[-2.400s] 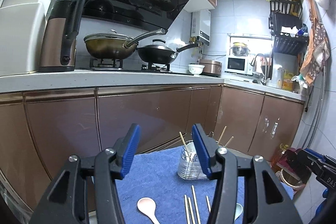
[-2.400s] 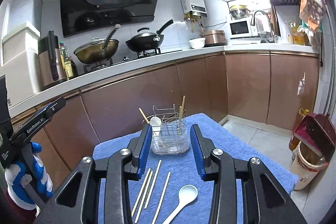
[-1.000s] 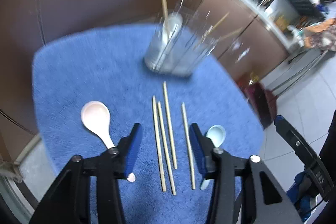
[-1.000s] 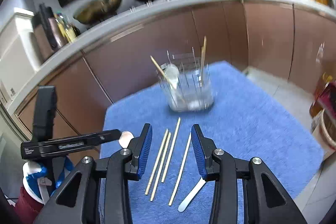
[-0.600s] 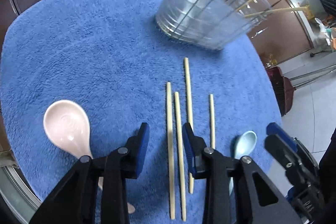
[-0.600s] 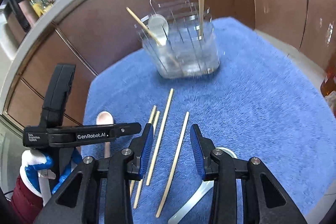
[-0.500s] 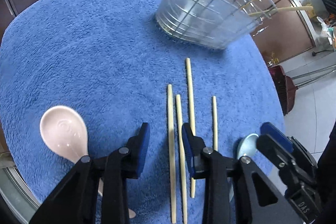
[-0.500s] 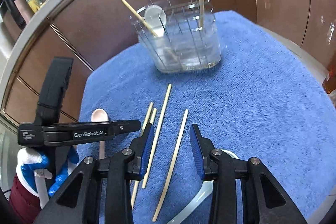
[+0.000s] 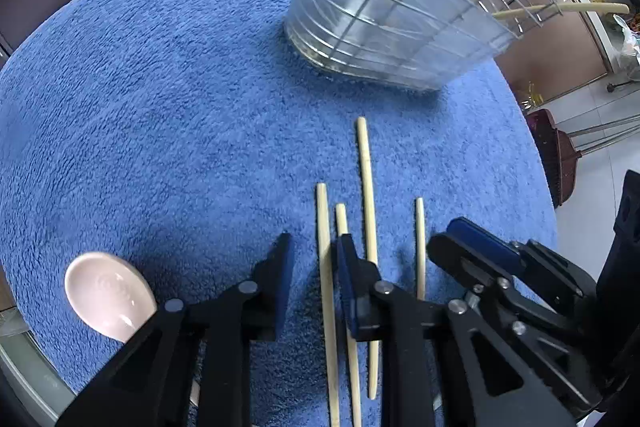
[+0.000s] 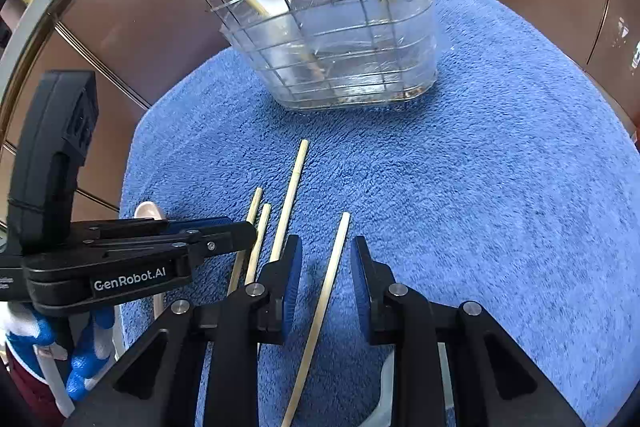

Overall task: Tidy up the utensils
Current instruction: 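Grasp a wooden chopstick with the left tool while the right tool grasps another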

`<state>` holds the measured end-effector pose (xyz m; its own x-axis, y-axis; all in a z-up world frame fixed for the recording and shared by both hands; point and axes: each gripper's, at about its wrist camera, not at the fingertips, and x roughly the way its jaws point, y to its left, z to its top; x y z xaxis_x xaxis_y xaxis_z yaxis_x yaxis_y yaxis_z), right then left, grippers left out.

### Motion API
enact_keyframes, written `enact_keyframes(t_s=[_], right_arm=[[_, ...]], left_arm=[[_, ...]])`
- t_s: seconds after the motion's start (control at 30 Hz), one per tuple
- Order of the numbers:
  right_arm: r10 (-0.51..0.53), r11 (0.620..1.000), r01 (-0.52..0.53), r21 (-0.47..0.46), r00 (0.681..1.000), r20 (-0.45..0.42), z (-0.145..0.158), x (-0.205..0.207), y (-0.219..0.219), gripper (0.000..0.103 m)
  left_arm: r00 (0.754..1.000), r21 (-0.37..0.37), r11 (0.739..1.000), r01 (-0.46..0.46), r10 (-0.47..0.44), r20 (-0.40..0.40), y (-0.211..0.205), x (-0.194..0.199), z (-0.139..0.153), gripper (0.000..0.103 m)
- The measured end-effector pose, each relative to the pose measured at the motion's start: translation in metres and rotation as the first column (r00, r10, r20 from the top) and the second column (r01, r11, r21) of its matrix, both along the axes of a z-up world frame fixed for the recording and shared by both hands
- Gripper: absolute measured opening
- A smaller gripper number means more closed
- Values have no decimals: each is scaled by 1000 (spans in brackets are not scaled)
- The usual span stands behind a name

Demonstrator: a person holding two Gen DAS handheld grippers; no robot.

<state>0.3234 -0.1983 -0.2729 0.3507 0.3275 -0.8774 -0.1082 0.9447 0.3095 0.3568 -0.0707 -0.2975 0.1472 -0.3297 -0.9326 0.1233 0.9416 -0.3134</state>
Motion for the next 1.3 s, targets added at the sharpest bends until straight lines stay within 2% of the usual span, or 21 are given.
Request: enact_keyframes(t_s=[0.17,0.33,0.67,0.93,1.1,1.3], right_arm=[[17,999,-17,-37,1000,-24,-9,12,9,21],[34,995,-39,-97,998,-55,-23,23,20,9],[12,996,-18,-86,997,-75,-23,26,18,8],[16,986,-26,-167,998,-61,-26,29,36,9],[-17,993,10,-119,998,-56,-24,23,42,6],[1,998,-1,-55,1000,10,-5,0,45,6]], left_arm=[[1000,10,1000,5,-5,-8,-5,3,-3,12],[1000,28,999,21,-21,0,-1,6,-4,9],[1000,17,1000,18,-18,-8,3,8,-7,9],[999,44,999,-1,-1,40,0,-2,-6,6],[996,-11,999,-42,43,72,4,-14,-3,5],[984,-30,998,-55,59,171,16,-38,24,6]])
